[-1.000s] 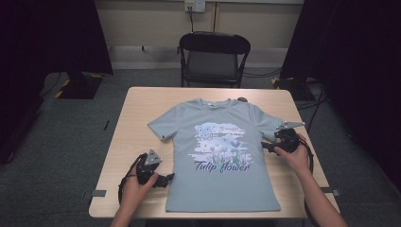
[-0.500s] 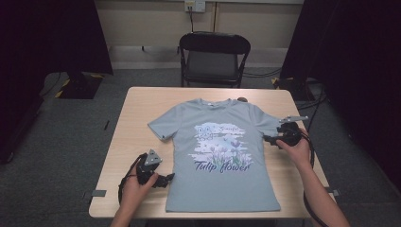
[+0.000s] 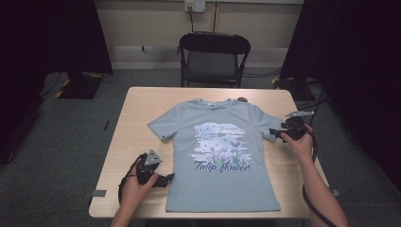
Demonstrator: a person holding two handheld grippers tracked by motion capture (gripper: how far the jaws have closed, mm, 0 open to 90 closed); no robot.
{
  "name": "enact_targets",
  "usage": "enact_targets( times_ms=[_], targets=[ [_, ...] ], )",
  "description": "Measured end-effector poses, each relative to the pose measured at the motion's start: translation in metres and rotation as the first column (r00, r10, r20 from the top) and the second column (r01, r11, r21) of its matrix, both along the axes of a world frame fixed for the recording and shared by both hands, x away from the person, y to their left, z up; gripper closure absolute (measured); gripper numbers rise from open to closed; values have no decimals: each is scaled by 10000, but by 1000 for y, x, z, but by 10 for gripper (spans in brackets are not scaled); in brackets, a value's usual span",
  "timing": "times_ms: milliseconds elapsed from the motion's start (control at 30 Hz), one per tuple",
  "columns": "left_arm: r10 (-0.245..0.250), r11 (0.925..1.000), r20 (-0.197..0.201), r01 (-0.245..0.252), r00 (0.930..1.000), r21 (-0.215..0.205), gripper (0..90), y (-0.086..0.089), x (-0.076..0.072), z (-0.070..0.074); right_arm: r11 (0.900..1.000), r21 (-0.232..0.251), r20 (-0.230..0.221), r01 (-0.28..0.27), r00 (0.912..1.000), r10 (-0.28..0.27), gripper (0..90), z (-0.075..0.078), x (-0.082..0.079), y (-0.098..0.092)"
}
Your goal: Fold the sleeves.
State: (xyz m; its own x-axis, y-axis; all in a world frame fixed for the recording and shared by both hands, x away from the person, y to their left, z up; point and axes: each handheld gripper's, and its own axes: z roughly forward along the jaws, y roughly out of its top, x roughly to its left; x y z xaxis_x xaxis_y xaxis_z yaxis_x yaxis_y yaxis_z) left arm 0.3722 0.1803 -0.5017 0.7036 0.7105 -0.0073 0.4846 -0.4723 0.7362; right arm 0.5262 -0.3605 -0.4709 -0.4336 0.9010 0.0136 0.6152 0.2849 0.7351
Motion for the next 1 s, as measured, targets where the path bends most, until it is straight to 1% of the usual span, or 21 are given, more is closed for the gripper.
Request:
enact_targets(
  times_ms=[33,67,100,133,167,200,267,333,433,467,567,633,700,767,800,833,867,933,1000],
  targets=[
    [-1,10000,1,1,10000,3,115,0,0,0,9999,-117,-41,122,9999,-122,313,-1,1,-2],
    [-2,10000,0,2,10000,3,115,0,0,0,9997,-128,-70,193,9998,-193,316,-2,3,-3],
    [0,10000,6,0,10000,10,115,0,0,0,9994,-47,-148,338,9993,-339,339,-4,6,-7],
    [-1,10000,-2,1,10000,1,115,0,0,0,9994,-47,-148,338,9993,-339,339,-4,6,-7],
    [-4,10000,2,4,10000,-2,115,0,0,0,9988,-111,-158,478,9987,-479,343,-5,7,-9],
    [-3,10000,-1,3,10000,1,115,0,0,0,9976,-280,-148,630,9979,-634,363,-6,8,-10],
    [-7,10000,11,7,10000,11,115,0,0,0,9959,-410,-198,812,9964,-820,394,-8,11,-11],
    [-4,10000,3,4,10000,-5,114,0,0,0,9931,-653,-177,972,9950,-985,428,-11,13,-11],
    [-8,10000,4,8,10000,-3,114,0,0,0,9923,-670,-165,1038,9943,-1051,457,-14,17,-9],
    [-7,10000,3,7,10000,-4,113,0,0,0,9921,-750,-159,1007,9946,-1022,458,-15,18,-7],
    [-7,10000,3,7,10000,-1,113,0,0,0,9934,-579,-109,986,9950,-994,484,-18,19,-3],
    [-8,10000,4,8,10000,-5,113,0,0,0,9947,-331,-215,971,9950,-978,528,-19,19,-4],
    [-6,10000,3,6,10000,-2,113,0,0,0,9946,-93,-290,1030,9942,-1032,536,-20,19,-6],
    [-10,10000,4,10,10000,-2,114,0,0,0,9958,31,-213,915,9956,-914,583,-20,18,-7],
    [-8,10000,4,8,10000,-4,113,0,0,0,9961,113,-244,876,9959,-874,649,-20,17,-7],
    [-11,10000,3,11,10000,-3,113,0,0,0,9961,113,-244,876,9959,-874,649,-20,17,-7],
    [-8,10000,3,8,10000,-6,114,0,0,0,9966,130,-241,812,9964,-808,673,-20,17,-6],
    [-9,10000,4,9,10000,-4,113,0,0,0,9968,235,-320,767,9966,-759,767,-20,16,-4],
    [-5,10000,4,5,10000,-3,114,0,0,0,9965,341,-426,757,9963,-742,826,-20,16,-2]
  ],
)
